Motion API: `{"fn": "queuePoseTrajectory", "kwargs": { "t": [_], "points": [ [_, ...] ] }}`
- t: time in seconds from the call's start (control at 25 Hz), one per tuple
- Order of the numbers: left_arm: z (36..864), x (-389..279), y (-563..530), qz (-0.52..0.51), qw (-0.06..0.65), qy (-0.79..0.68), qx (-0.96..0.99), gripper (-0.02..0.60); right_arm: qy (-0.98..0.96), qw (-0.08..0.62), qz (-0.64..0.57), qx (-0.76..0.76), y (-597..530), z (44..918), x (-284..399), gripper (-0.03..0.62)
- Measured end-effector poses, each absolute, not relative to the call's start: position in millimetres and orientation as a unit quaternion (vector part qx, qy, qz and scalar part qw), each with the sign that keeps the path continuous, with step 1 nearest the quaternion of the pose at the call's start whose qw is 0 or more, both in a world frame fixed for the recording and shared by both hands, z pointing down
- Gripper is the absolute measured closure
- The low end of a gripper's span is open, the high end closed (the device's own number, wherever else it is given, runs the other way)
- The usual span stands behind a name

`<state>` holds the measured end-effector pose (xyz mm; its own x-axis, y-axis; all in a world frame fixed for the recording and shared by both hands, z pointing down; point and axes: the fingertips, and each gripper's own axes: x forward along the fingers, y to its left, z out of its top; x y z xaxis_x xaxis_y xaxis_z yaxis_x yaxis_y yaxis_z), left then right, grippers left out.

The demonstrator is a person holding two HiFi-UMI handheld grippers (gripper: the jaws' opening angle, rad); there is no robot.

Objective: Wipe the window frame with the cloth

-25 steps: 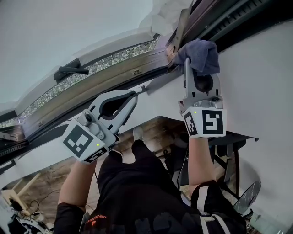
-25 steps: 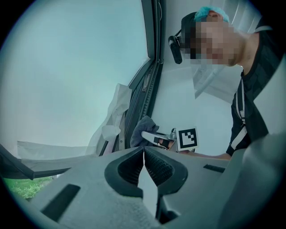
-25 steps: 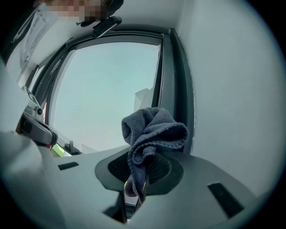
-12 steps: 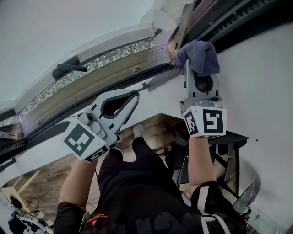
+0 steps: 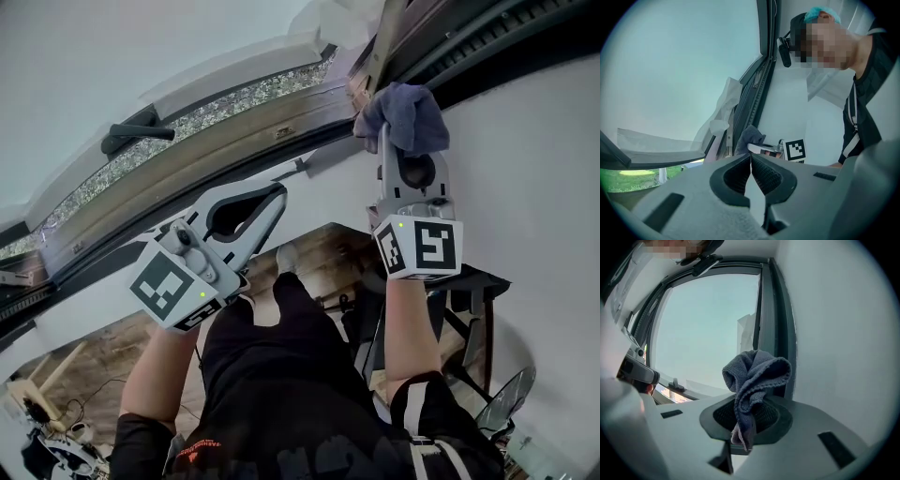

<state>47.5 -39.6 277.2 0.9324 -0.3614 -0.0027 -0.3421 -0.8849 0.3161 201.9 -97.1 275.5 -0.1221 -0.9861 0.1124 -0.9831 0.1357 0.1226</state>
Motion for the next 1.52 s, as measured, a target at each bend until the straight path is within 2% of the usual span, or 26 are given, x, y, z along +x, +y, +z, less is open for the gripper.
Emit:
{"fn": "queuePoseTrajectory", "kwargs": {
  "t": [1.52],
  "points": [
    [317.4,41.7,-32.0,-0.003,0.186,-0.200,0.962,0.555,-0.736,0.092,0.108,0.662,-103.7,396.8,207.7,0.543]
  ]
}}
